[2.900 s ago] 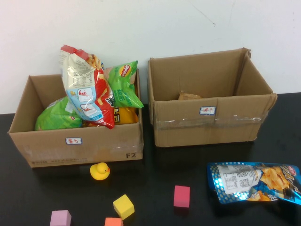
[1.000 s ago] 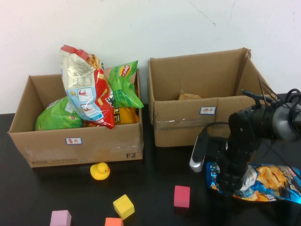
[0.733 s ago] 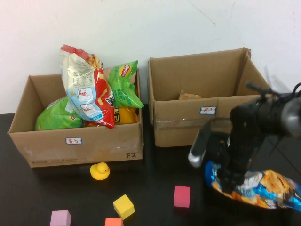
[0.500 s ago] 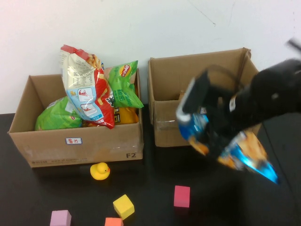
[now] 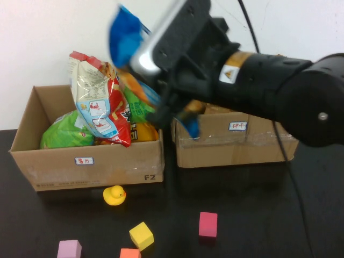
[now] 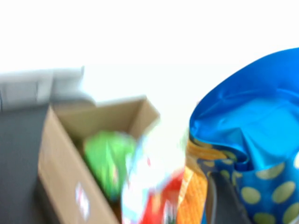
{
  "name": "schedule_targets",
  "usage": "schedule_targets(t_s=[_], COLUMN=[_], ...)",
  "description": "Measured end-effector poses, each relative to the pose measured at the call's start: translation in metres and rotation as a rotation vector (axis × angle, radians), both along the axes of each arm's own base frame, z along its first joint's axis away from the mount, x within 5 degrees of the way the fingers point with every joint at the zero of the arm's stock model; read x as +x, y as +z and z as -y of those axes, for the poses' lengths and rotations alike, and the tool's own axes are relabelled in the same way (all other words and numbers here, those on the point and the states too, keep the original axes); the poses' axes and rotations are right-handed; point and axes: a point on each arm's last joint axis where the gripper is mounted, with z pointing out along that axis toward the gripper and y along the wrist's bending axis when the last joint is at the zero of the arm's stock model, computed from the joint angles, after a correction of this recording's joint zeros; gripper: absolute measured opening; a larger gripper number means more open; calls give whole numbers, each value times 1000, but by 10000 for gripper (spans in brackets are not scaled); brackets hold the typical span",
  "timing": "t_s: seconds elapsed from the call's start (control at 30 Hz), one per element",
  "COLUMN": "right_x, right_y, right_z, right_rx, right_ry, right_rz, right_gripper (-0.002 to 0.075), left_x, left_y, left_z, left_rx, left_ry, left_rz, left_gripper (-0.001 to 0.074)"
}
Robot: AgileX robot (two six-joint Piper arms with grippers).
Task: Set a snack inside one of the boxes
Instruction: Place the potato chip in the potato chip box
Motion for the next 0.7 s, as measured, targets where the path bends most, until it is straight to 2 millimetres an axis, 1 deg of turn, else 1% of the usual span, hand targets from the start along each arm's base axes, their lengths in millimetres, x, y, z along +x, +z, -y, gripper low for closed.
schedule_targets(t_s=[0.13, 0.23, 0.3, 0.43, 0.53, 0.6, 0.7], right_x=[-4, -2, 4, 20, 29, 32, 34], right_y=[16, 23, 22, 15, 10, 2, -4], right_z=[-20, -34, -44, -64, -81, -95, -115], right_rx=[103, 181, 233, 309, 240, 182, 129], right_ry=[23, 23, 11, -11, 33, 105, 242], right_rz=[82, 107, 82, -36, -56, -67, -8], right_gripper=[281, 281, 281, 280, 280, 280, 272], left_x=[0, 0, 0, 0, 0, 0, 0], left_y=[0, 0, 0, 0, 0, 0, 0], left_z=[0, 0, 0, 0, 0, 0, 0], left_rx=[0, 0, 0, 0, 0, 0, 0], left_ry=[0, 0, 0, 0, 0, 0, 0], left_rz=[0, 0, 0, 0, 0, 0, 0], left_gripper=[-2, -1, -1, -1, -1, -2, -1])
